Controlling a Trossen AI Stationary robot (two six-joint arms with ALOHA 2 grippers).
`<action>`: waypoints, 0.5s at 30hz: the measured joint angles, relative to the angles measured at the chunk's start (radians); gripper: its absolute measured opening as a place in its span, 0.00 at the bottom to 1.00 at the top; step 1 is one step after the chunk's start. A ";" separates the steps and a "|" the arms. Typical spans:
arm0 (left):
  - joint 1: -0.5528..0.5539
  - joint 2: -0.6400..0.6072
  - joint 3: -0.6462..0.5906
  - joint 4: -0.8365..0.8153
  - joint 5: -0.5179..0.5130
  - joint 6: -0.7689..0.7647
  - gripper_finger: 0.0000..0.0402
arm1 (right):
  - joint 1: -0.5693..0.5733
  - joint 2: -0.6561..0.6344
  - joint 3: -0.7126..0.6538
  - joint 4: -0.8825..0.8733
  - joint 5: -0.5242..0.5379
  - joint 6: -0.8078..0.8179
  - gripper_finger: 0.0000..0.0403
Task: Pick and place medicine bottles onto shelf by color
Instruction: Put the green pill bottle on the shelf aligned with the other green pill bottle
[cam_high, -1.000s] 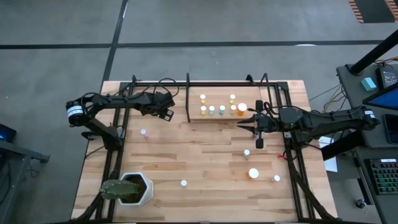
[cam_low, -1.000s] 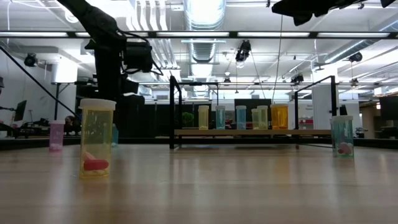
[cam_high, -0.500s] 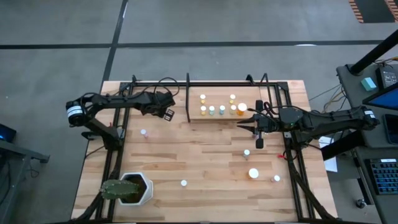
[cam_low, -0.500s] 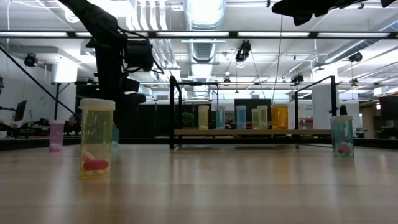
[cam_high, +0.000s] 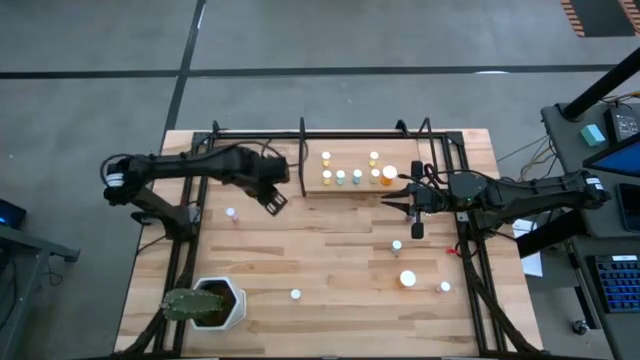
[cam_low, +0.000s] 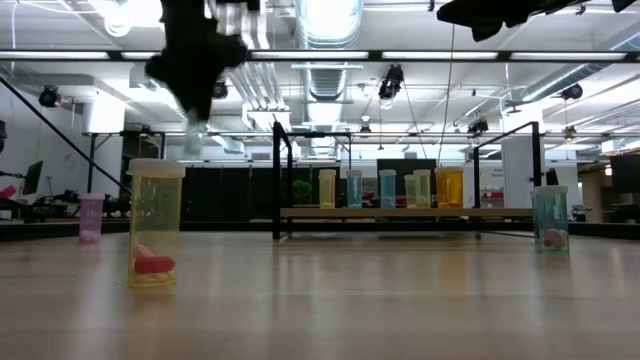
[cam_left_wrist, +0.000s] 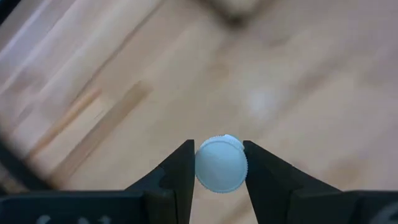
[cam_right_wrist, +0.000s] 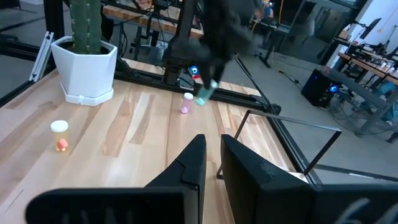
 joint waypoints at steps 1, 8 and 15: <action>-0.036 0.002 0.039 0.004 0.005 0.010 0.26 | 0.000 0.000 0.000 0.000 0.000 0.000 0.09; -0.221 0.091 0.312 0.014 -0.076 0.088 0.26 | 0.000 0.000 0.000 0.000 0.000 0.000 0.09; -0.256 0.298 0.582 0.002 -0.110 0.265 0.26 | 0.001 0.000 0.000 -0.019 -0.001 0.021 0.09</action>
